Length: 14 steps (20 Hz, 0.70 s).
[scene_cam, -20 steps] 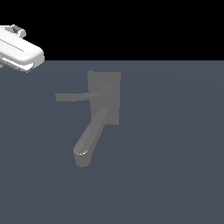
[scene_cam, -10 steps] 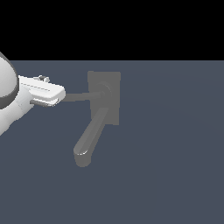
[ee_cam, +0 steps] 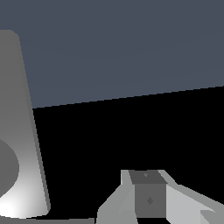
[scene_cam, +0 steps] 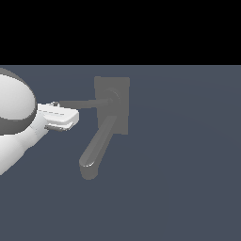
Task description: Turn on the faucet by rotating a designated handle.
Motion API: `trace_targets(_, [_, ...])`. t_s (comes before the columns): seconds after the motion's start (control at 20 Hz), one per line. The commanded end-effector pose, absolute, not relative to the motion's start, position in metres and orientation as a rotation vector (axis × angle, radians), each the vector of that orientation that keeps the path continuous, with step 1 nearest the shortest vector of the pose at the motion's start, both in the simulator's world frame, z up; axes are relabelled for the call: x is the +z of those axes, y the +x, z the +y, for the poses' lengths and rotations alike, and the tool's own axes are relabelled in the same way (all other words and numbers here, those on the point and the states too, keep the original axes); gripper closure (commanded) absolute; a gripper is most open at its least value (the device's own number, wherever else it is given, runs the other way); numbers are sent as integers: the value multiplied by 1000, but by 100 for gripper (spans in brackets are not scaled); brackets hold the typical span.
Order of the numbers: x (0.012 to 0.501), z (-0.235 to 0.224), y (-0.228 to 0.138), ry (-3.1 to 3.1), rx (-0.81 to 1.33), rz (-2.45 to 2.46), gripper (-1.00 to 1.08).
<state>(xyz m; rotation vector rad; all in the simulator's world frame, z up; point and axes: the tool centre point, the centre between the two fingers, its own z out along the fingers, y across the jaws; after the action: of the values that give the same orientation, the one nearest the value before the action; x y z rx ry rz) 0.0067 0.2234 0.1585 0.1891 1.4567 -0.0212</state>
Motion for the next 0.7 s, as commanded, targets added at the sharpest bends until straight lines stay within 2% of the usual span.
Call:
trace_targets(0.0, [144, 222, 6, 184, -24, 1485, 108])
trace_targets(0.25, [126, 220, 5, 178, -29, 1518, 108])
trace_targets(0.65, [124, 218, 4, 171, -39, 1525, 108])
